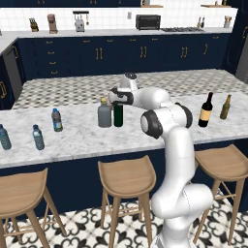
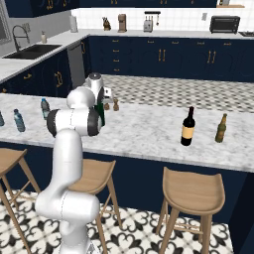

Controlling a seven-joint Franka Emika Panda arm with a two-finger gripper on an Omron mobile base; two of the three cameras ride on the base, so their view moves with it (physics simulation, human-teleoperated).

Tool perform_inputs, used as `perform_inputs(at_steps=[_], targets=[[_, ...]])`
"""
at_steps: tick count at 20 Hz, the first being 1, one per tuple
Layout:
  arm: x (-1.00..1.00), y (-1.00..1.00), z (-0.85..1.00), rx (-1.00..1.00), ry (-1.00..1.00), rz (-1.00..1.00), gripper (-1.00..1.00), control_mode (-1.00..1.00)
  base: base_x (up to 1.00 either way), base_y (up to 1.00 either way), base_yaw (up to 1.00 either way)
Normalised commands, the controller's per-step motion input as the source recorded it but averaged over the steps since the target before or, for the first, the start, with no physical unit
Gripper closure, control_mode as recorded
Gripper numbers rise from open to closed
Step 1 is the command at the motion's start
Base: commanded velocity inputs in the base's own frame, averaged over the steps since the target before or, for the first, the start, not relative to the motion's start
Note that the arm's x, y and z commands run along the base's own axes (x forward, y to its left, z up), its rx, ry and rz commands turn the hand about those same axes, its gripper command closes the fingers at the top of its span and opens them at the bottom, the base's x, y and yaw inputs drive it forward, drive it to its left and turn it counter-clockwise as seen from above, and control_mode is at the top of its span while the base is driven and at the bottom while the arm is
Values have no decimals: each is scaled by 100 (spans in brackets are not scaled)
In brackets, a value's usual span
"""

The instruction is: Move the plastic bottles in the middle to the plastics group, and the glass bottles in the middle to the glass group.

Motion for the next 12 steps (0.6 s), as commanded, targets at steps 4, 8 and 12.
perform_inputs(at_steps=[4, 8, 12], targets=[[0, 0, 0, 0, 0, 0, 100, -100, 0, 0, 0], [-8, -9, 0, 0, 0, 0, 100, -100, 0, 0, 0], [-29, -23, 10, 2, -4, 0, 100, -100, 0, 0, 0]])
